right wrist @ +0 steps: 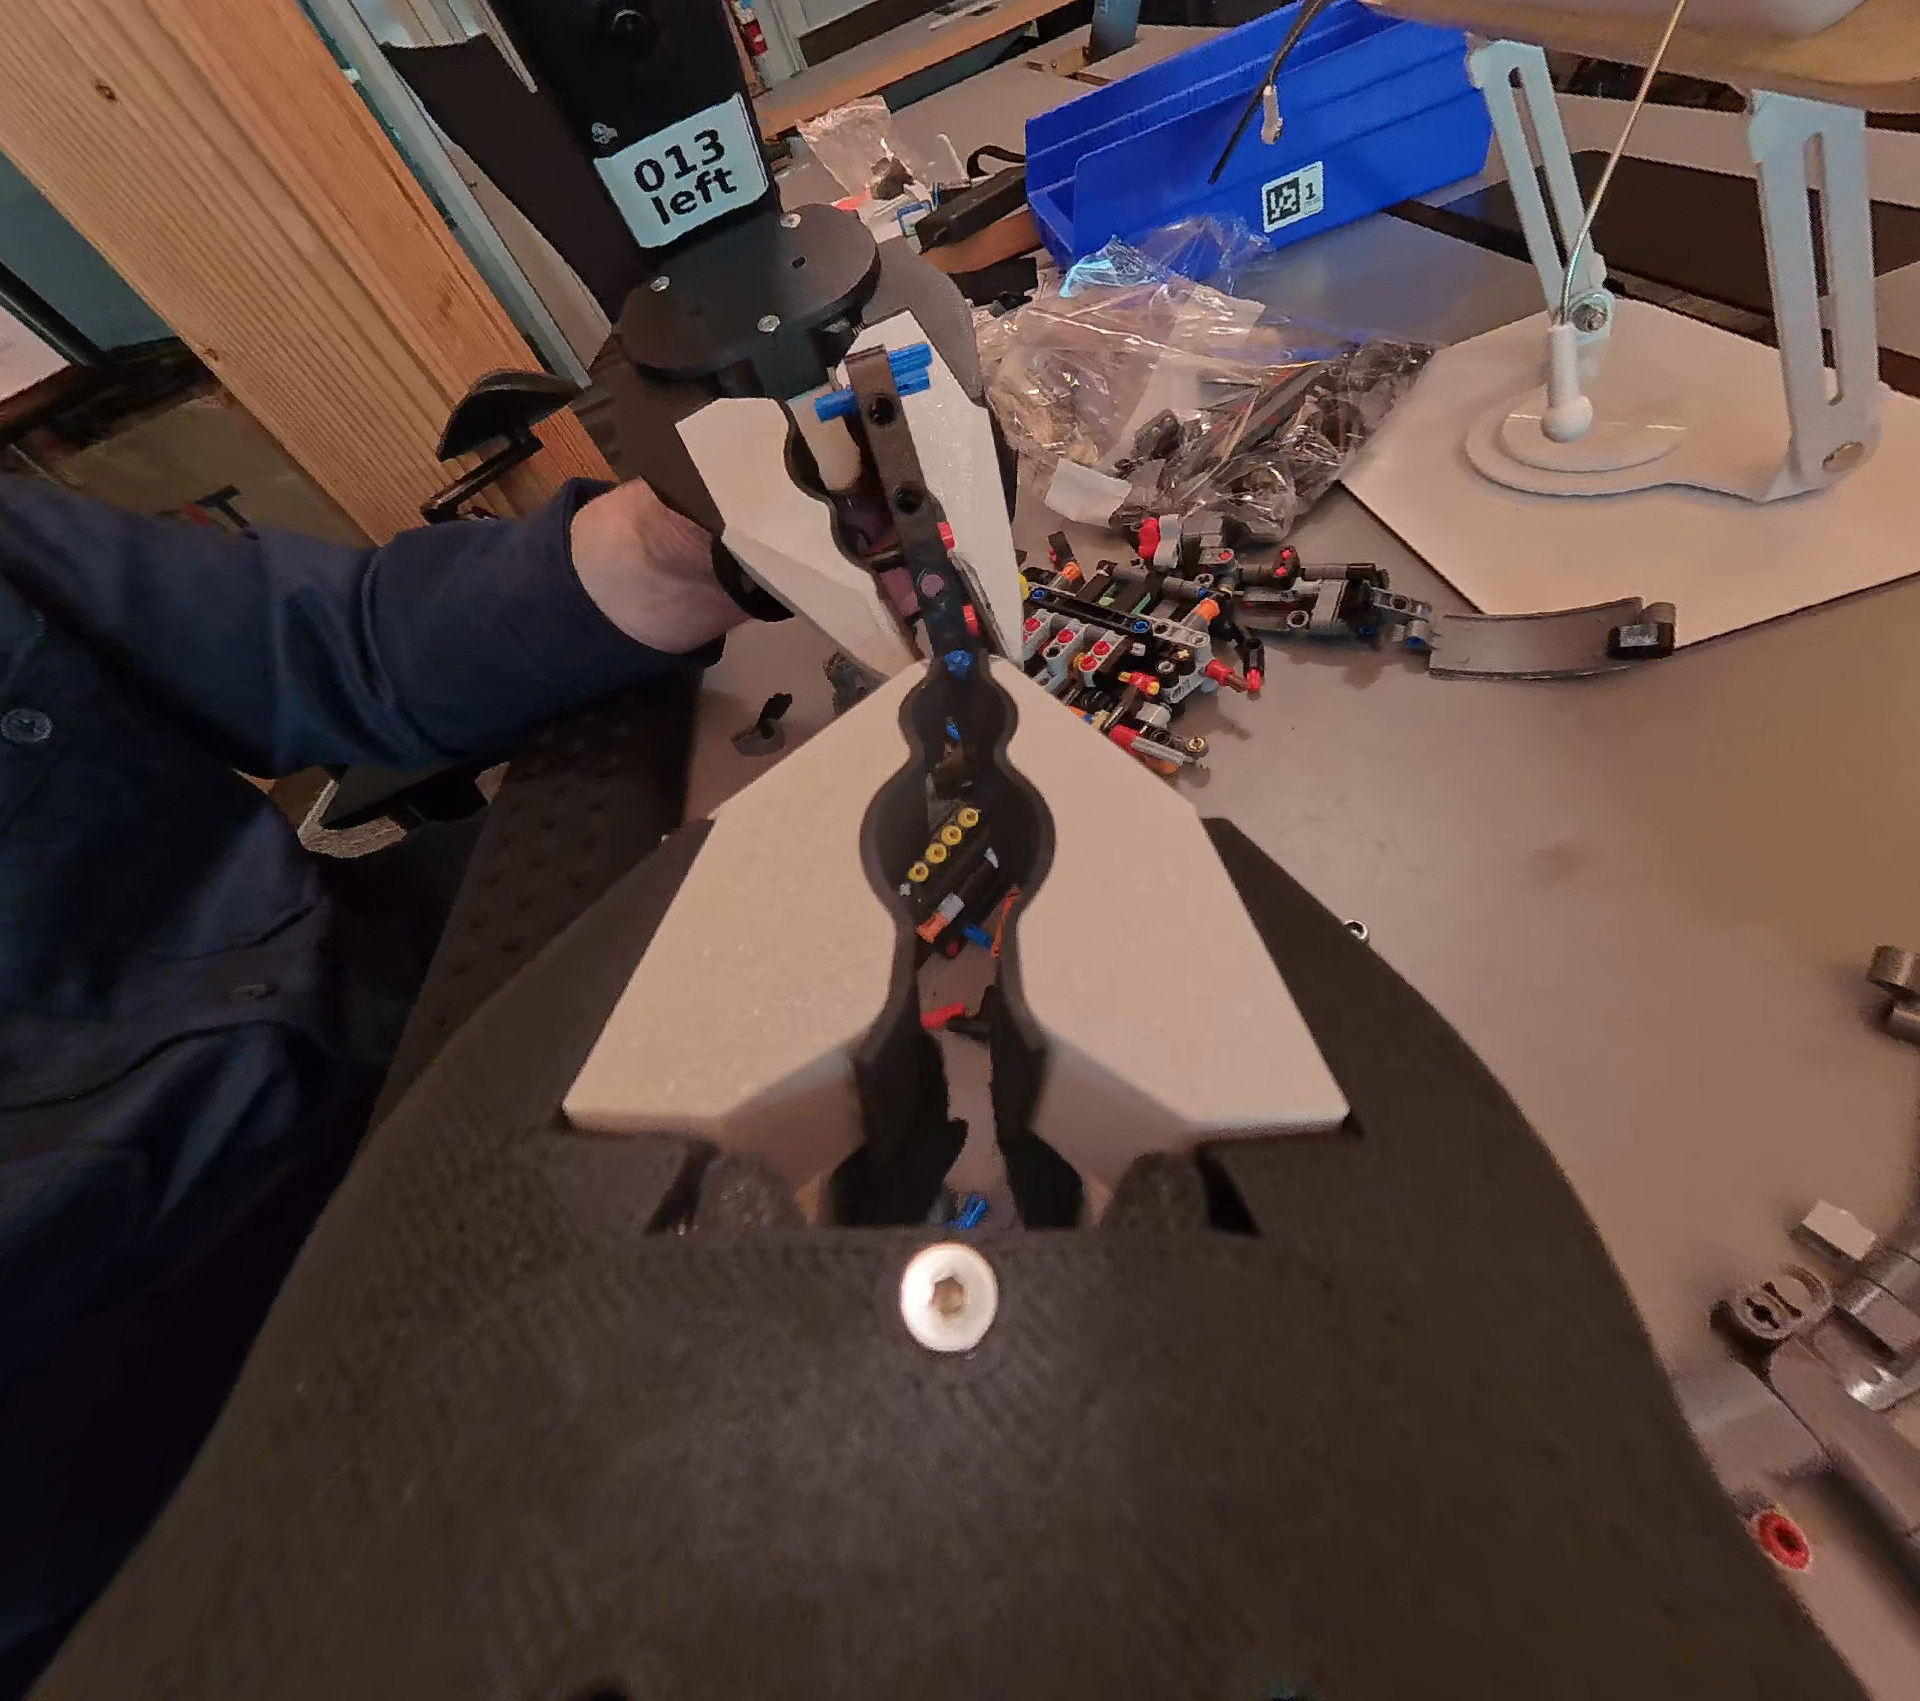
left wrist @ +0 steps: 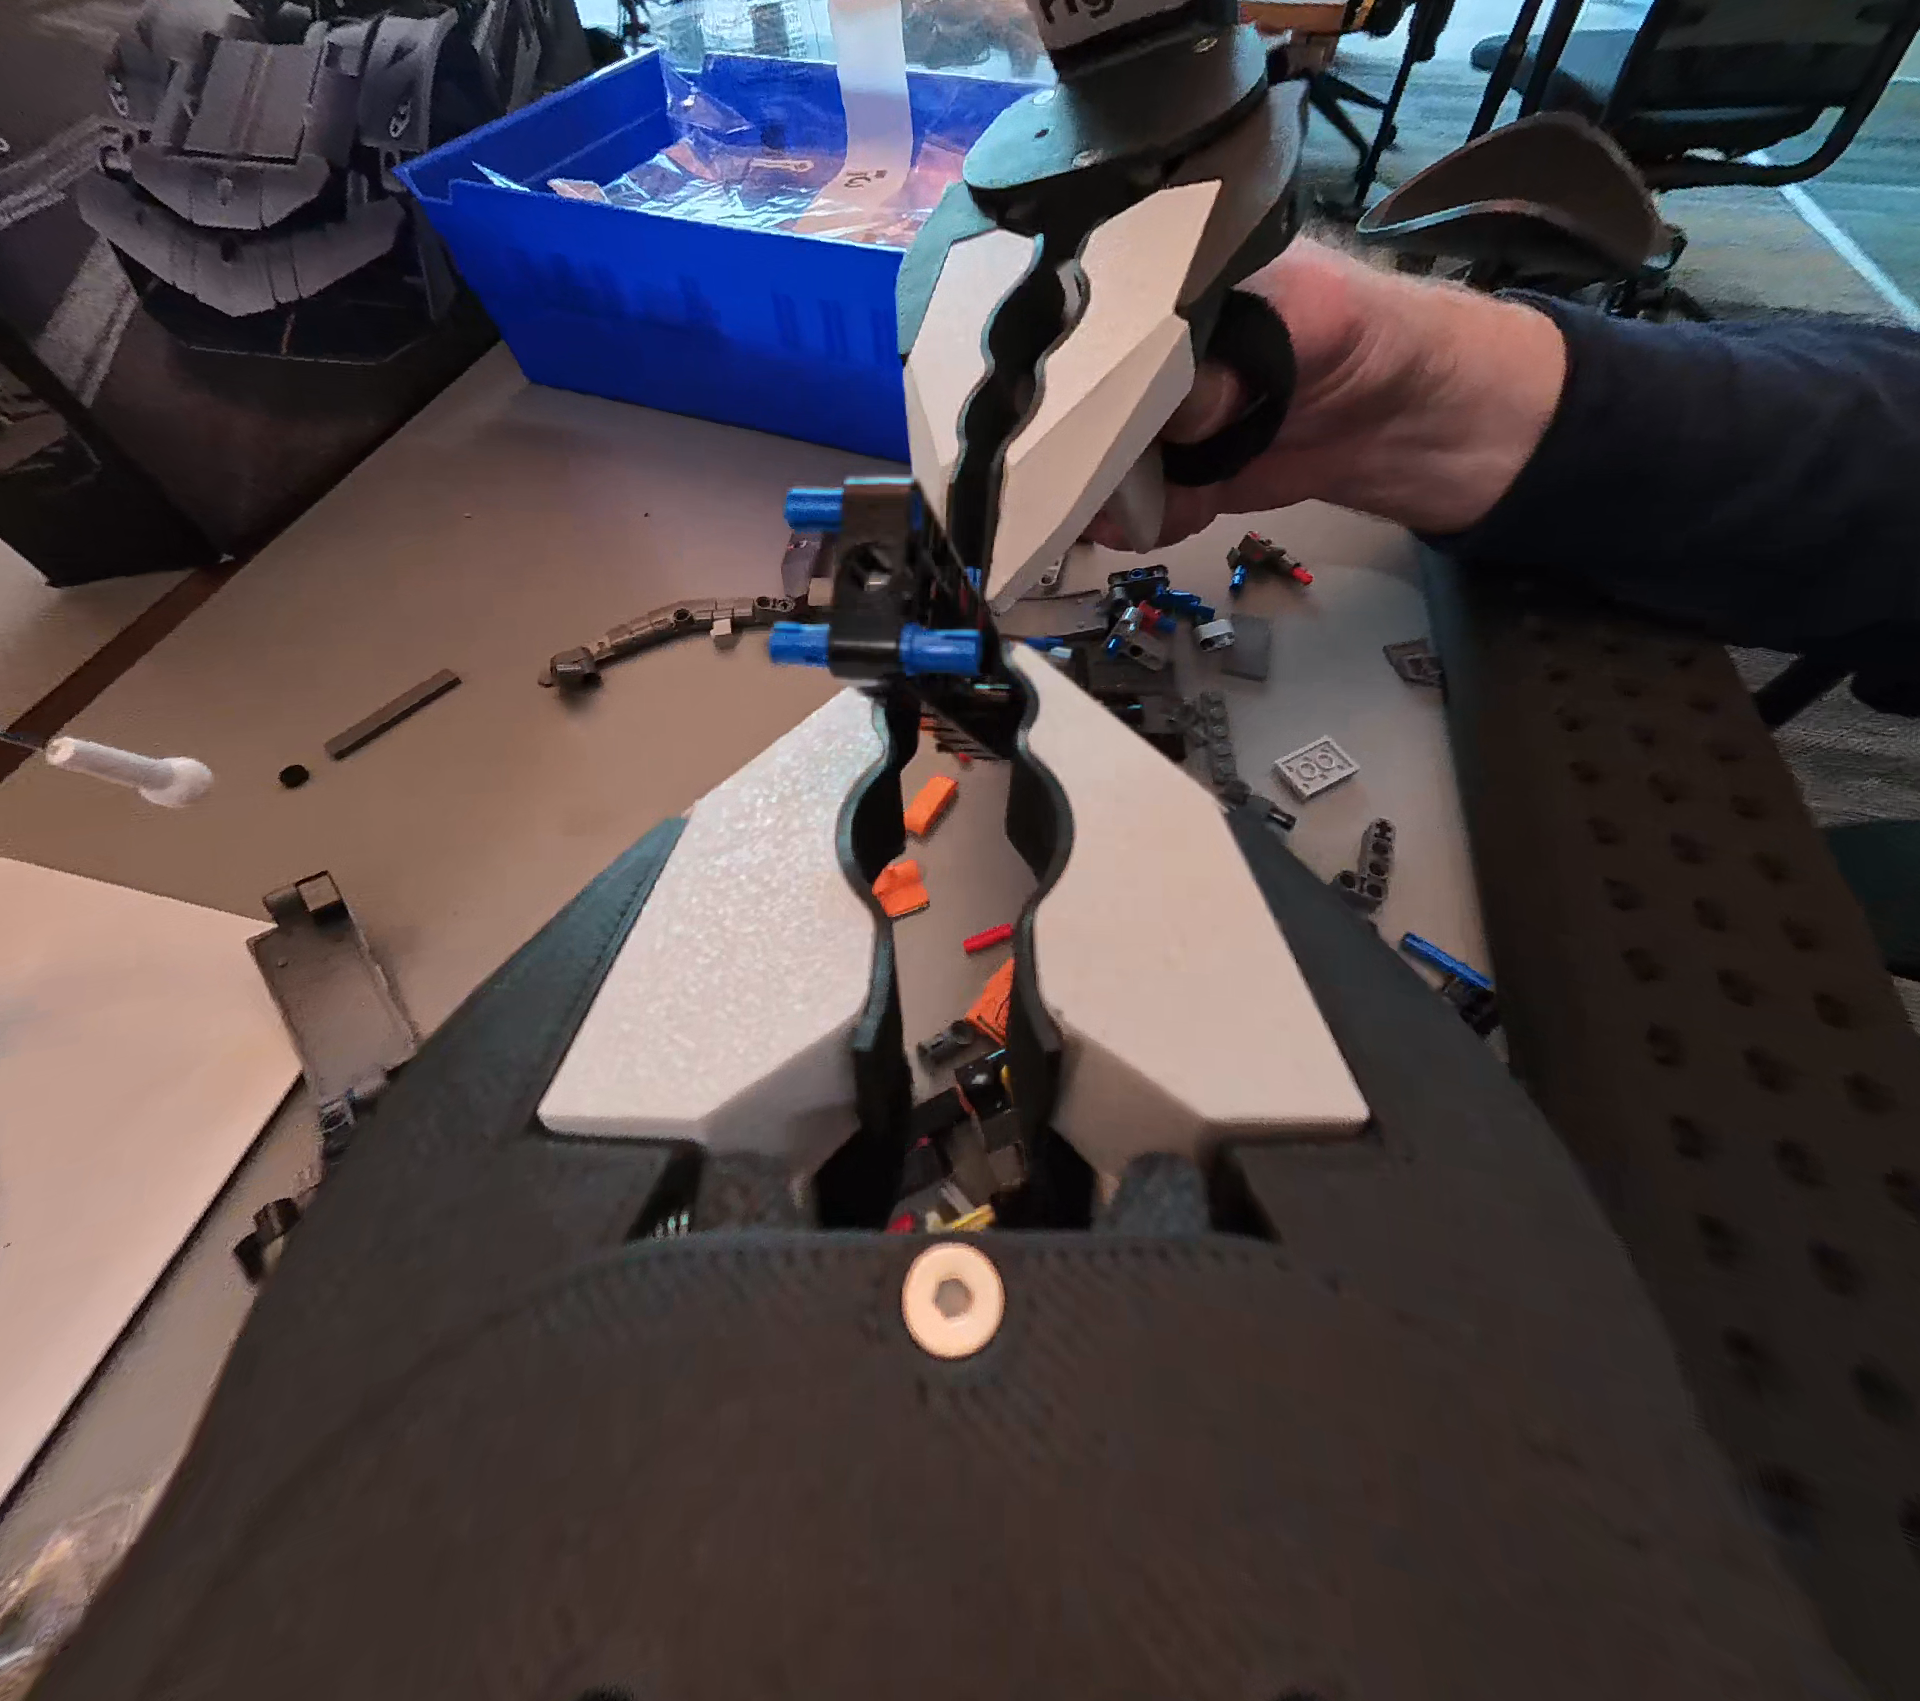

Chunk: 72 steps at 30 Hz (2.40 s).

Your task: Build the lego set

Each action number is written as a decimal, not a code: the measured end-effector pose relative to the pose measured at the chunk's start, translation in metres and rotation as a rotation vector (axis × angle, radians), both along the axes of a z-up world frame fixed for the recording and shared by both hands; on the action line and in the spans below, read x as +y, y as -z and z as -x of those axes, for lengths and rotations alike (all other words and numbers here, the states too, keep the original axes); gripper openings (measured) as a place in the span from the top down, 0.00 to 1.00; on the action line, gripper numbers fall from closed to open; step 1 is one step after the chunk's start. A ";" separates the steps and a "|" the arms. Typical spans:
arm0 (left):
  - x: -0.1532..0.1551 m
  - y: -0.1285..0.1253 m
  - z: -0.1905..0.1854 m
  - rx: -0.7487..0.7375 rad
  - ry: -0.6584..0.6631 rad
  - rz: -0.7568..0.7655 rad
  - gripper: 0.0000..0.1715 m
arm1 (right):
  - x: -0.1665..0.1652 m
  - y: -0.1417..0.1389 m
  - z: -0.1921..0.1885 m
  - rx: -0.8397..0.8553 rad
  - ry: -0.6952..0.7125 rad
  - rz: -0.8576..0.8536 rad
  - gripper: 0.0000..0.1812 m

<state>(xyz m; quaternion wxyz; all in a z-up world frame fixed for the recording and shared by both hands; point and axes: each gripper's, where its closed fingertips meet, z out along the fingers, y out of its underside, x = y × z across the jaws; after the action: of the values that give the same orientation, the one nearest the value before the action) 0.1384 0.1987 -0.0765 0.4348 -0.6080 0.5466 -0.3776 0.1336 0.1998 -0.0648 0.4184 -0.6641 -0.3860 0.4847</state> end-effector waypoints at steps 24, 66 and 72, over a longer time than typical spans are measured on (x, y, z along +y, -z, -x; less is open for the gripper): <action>0.015 -0.019 0.039 0.021 -0.064 -0.088 0.95 | 0.010 -0.040 -0.056 0.044 0.189 -0.151 1.00; 0.022 -0.004 -0.005 -0.020 -0.151 -0.072 0.81 | 0.029 0.011 -0.017 -0.479 0.358 -0.516 0.97; 0.026 -0.010 -0.009 -0.096 -0.192 -0.016 0.84 | 0.033 0.012 -0.013 -0.586 0.415 -0.630 0.97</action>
<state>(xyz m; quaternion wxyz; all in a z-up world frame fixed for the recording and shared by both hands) 0.1473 0.2245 -0.0661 0.4994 -0.6354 0.4674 -0.3583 0.1467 0.2324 -0.0772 0.5609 -0.6766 -0.4751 0.0429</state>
